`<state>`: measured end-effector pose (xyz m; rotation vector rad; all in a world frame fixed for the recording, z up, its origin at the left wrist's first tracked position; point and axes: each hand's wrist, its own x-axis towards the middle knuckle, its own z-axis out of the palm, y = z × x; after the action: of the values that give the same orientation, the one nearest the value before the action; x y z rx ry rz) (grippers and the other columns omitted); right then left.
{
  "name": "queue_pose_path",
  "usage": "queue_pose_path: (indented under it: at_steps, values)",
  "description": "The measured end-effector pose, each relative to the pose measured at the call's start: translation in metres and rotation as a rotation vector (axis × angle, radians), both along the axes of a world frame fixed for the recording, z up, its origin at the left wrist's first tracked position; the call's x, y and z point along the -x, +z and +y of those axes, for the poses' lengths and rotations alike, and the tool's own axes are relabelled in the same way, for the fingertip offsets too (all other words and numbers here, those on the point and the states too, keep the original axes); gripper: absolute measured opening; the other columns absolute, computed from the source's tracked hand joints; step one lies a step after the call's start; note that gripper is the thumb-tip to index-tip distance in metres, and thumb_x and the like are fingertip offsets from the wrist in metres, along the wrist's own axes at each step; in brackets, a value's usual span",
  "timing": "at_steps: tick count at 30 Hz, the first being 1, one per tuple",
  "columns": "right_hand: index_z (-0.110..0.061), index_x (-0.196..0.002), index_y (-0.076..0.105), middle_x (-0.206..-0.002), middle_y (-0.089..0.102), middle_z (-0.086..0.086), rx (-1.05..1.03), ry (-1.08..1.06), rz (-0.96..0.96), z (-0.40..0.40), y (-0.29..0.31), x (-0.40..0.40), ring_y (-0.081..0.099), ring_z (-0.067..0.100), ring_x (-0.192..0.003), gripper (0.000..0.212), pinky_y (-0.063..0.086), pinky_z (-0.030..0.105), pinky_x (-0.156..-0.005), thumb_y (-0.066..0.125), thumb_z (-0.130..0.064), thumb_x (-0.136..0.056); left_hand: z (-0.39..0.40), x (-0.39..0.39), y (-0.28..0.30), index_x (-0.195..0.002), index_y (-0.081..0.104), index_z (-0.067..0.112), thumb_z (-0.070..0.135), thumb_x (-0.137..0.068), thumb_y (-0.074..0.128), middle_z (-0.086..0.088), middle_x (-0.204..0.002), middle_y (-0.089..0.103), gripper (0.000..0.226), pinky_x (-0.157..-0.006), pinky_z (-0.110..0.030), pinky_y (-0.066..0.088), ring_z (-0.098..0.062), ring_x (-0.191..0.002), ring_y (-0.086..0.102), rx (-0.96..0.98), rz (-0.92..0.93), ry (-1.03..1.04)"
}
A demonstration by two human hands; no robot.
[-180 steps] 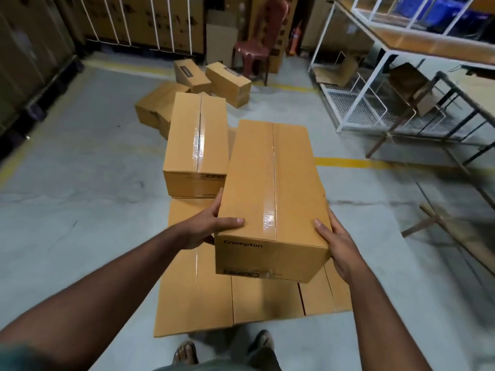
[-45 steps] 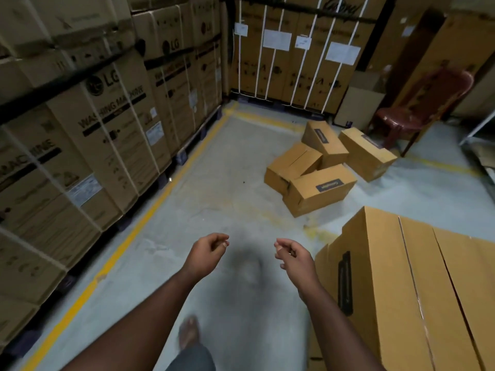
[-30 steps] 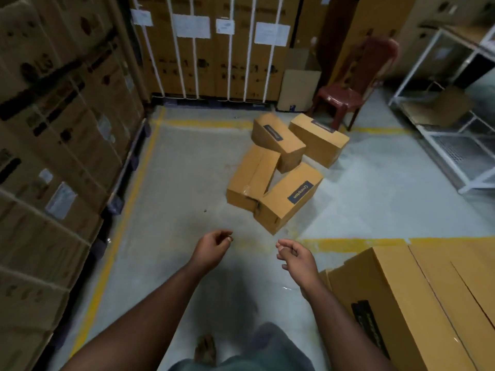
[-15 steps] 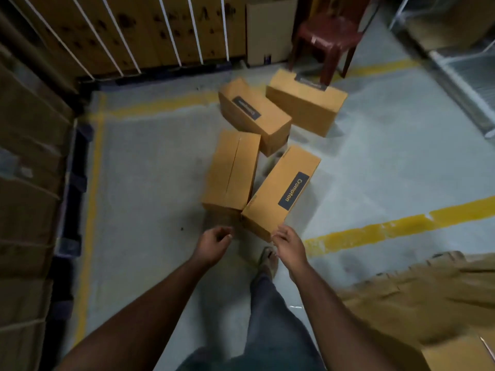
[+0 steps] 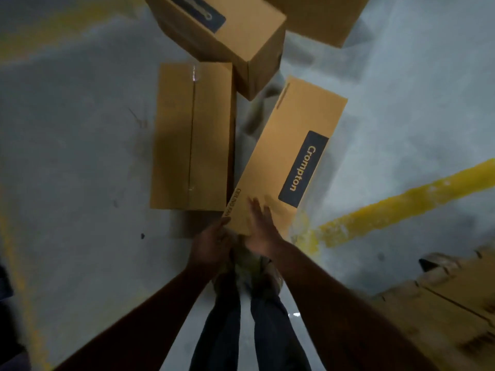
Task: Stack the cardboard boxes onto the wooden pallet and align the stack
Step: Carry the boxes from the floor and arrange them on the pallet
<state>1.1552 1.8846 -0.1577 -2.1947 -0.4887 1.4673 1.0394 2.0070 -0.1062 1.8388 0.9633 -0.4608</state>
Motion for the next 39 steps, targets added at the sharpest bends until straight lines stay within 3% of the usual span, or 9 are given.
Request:
queue_pose_path:
  at_steps: [3,9,11,14,16,21,26,31,39]
  values:
    - [-0.027,-0.166,-0.009,-0.174,-0.013,-0.007,0.096,-0.158,0.002,-0.004,-0.047,0.016,-0.016,0.023,-0.160,0.101,0.008,0.056,-0.127,0.064,-0.045,-0.098,0.012,-0.002,-0.047,-0.139,0.058,0.028,0.016,-0.103,0.057,0.014,-0.120,0.066,0.038,-0.068,-0.004,0.045,0.013,-0.091,0.061,-0.042,-0.015,0.010]
    - [-0.040,-0.162,-0.015,-0.169,-0.023,-0.023,0.099,-0.245,-0.123,-0.045,-0.071,0.041,-0.021,0.008,-0.156,0.075,-0.001,0.063,-0.123,0.031,-0.061,-0.106,0.026,-0.015,-0.097,-0.119,0.063,0.034,0.046,-0.104,0.055,0.019,-0.106,0.072,0.020,-0.078,-0.016,0.055,0.007,-0.098,0.067,-0.003,-0.021,0.061]
    - [-0.044,-0.161,-0.014,-0.168,-0.022,-0.024,0.108,-0.346,-0.159,-0.062,-0.068,0.048,-0.016,0.009,-0.158,0.078,0.006,0.061,-0.123,0.038,-0.059,-0.105,0.027,-0.026,-0.108,-0.120,0.062,0.036,0.047,-0.105,0.052,0.016,-0.105,0.069,0.021,-0.072,-0.015,0.051,0.012,-0.093,0.064,0.014,0.037,-0.026]
    - [-0.029,-0.164,0.017,-0.171,0.017,0.004,0.090,-0.732,-0.113,-0.087,-0.064,0.046,0.019,0.032,-0.156,0.088,0.024,0.056,-0.125,0.062,-0.054,-0.092,0.020,-0.044,-0.121,-0.135,0.058,0.018,0.050,-0.102,0.055,0.006,-0.102,0.069,0.047,-0.059,-0.010,0.049,0.007,-0.081,0.068,0.063,0.188,-0.162]
    - [-0.022,-0.162,0.018,-0.168,0.021,0.013,0.112,-0.955,-0.095,-0.105,-0.066,0.036,0.023,0.040,-0.154,0.097,0.026,0.060,-0.124,0.058,-0.067,-0.086,0.013,-0.059,-0.130,-0.133,0.058,0.011,0.064,-0.093,0.059,-0.008,-0.111,0.070,0.067,-0.066,-0.020,0.051,-0.013,-0.090,0.069,0.090,0.288,-0.231]
    - [-0.025,-0.163,-0.015,-0.174,-0.008,0.001,0.239,-0.888,-0.131,-0.130,-0.082,0.036,0.000,0.036,-0.159,0.136,0.010,0.060,-0.128,0.073,-0.078,-0.073,-0.009,-0.090,-0.163,-0.148,0.046,0.014,0.091,-0.074,0.056,-0.015,-0.141,0.055,0.106,-0.105,-0.055,0.049,-0.034,-0.123,0.059,0.225,0.504,-0.182]
    - [-0.031,-0.164,0.000,-0.169,0.016,0.005,0.085,-1.088,-0.091,-0.153,-0.090,0.034,0.016,0.038,-0.156,0.129,0.027,0.067,-0.121,0.071,-0.074,-0.066,-0.035,-0.094,-0.191,-0.154,0.041,0.017,0.077,-0.073,0.074,-0.009,-0.152,0.050,0.106,-0.112,-0.047,0.042,-0.032,-0.134,0.052,0.308,0.487,-0.039]
    - [-0.060,-0.155,0.022,-0.146,0.054,-0.015,-0.167,-1.263,0.061,-0.169,-0.042,0.022,0.056,0.018,-0.131,0.085,0.050,0.054,-0.108,0.072,-0.056,-0.086,-0.030,-0.080,-0.150,-0.142,0.045,0.018,0.067,-0.067,0.086,-0.005,-0.140,0.057,0.099,-0.098,-0.043,0.056,-0.021,-0.115,0.062,0.273,0.261,0.155]
    - [-0.046,-0.153,0.044,-0.139,0.066,-0.010,-0.215,-1.181,0.150,-0.192,0.144,0.014,0.060,0.024,-0.131,0.077,0.044,0.057,-0.115,0.073,-0.046,-0.082,-0.058,-0.020,0.053,-0.141,0.042,0.024,0.065,-0.056,0.092,0.008,-0.123,0.057,0.107,-0.082,-0.032,0.053,-0.012,-0.107,0.059,0.306,0.127,0.357]
